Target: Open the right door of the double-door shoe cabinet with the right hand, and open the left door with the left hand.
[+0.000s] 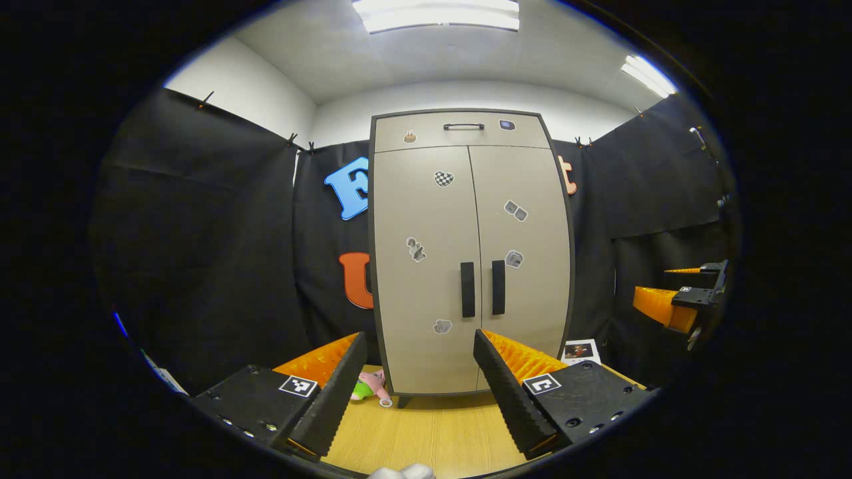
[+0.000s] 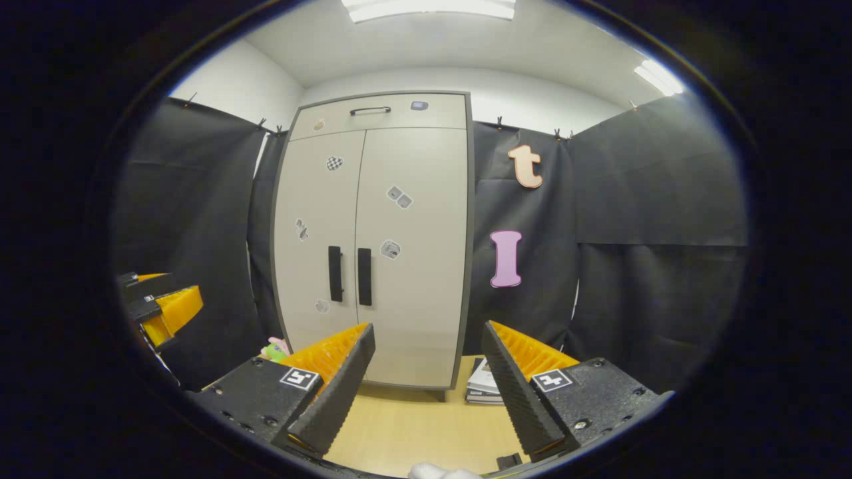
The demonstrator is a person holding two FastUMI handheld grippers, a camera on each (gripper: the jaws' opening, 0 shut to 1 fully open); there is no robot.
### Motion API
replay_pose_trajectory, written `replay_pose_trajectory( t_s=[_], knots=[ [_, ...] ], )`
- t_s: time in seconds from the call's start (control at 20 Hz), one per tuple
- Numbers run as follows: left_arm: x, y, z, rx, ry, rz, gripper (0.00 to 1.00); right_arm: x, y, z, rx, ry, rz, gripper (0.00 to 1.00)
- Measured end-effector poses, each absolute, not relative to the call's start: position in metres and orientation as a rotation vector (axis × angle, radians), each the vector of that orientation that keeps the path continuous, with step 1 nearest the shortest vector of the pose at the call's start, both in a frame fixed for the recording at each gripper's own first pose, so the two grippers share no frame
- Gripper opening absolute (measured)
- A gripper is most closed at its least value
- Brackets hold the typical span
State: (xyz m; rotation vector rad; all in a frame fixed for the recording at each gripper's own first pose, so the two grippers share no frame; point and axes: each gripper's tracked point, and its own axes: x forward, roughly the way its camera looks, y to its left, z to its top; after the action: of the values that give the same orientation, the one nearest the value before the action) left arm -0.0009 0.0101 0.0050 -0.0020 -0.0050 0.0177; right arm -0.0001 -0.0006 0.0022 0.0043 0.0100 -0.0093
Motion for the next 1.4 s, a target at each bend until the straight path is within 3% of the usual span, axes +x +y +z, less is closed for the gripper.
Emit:
replay_pose_trajectory(
  t_s=[0.55,1.4],
  knots=[
    [-0.015,0.017,0.006,0.007,0.006,0.031,0.96,0.036,0.016,-0.002,-0.008,0.029,-0.001,1.0],
    [-0.041,0.027,-0.008,0.011,0.066,0.191,0.96,0.265,0.11,-0.011,0.007,0.045,0.064,1.0]
  ],
)
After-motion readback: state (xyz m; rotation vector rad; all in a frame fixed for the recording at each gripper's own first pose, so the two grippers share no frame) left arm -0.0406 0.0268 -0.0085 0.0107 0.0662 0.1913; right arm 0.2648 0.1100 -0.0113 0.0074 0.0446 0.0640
